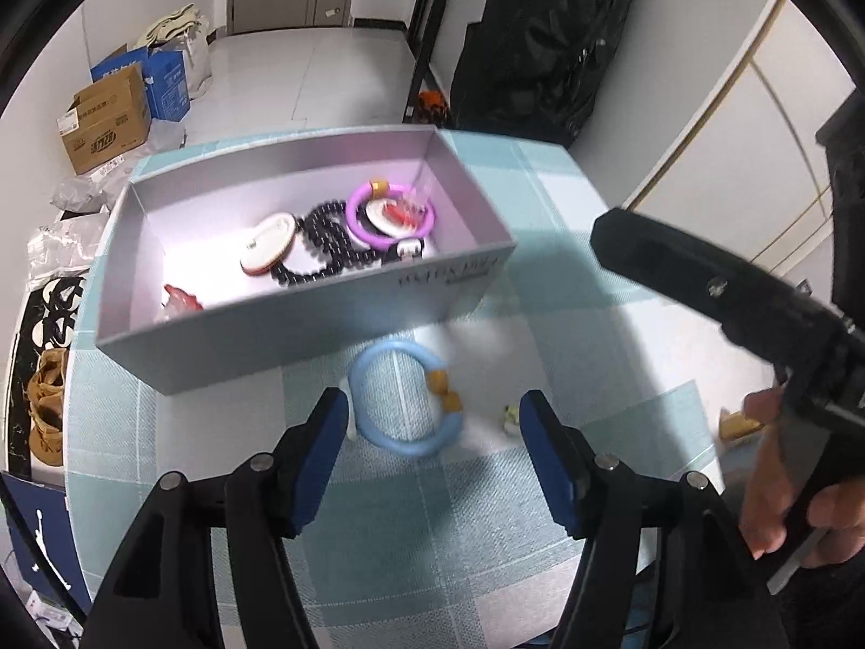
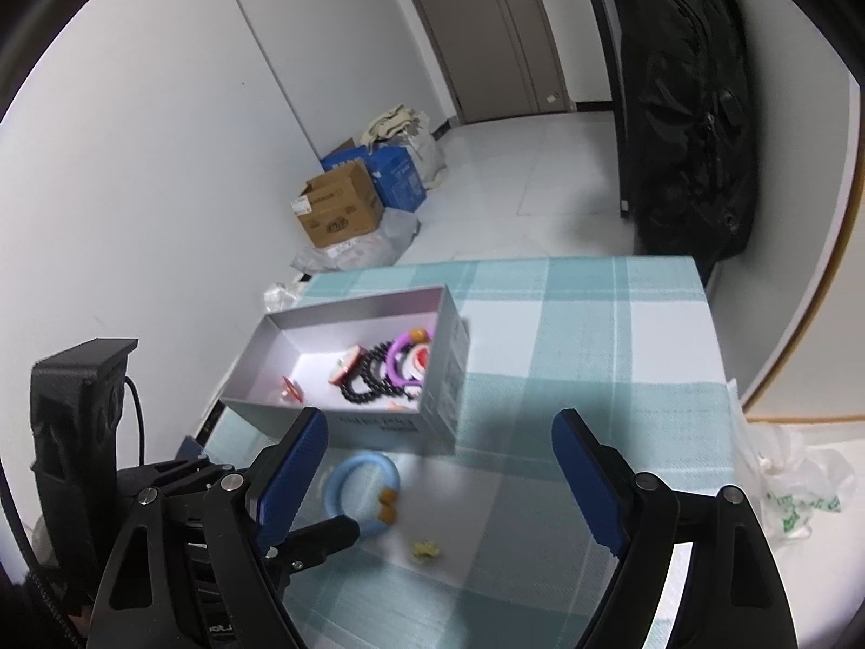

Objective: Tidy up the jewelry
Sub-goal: 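Move the left gripper to the blue ring teether and close on it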

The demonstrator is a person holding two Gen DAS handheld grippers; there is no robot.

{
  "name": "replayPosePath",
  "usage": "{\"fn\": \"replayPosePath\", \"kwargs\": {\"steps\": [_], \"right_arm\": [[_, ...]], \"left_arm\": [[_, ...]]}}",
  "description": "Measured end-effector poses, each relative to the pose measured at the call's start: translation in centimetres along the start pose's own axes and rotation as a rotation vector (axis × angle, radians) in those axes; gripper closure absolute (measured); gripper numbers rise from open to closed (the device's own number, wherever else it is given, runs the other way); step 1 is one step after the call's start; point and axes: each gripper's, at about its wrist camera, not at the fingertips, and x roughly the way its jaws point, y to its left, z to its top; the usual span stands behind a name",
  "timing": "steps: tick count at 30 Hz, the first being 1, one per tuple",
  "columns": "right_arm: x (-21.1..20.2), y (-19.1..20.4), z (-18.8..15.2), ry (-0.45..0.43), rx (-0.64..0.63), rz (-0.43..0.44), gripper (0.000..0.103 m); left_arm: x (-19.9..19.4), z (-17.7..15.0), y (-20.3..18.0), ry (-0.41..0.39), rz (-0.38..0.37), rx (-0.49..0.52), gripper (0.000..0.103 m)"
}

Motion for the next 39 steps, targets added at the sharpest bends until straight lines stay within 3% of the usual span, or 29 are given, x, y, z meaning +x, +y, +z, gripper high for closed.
{"fn": "replayPosePath", "kwargs": {"steps": [15, 23, 39], "right_arm": [[-0.8, -0.8, -0.6, 0.003, 0.000, -0.011, 0.017], [-0.9, -0.9, -0.6, 0.004, 0.004, -0.008, 0.017], [0.7, -2.1, -1.5, 0.086, 0.038, -0.050, 0.017]], "left_arm": [[2.6, -0.9, -0.4, 0.083, 0.145, 0.024, 0.042], [2.7, -1.0, -0.4, 0.060, 0.202, 0.057, 0.042], [2.2, -0.4, 0.3, 0.039, 0.157, 0.016, 0.047]]}}
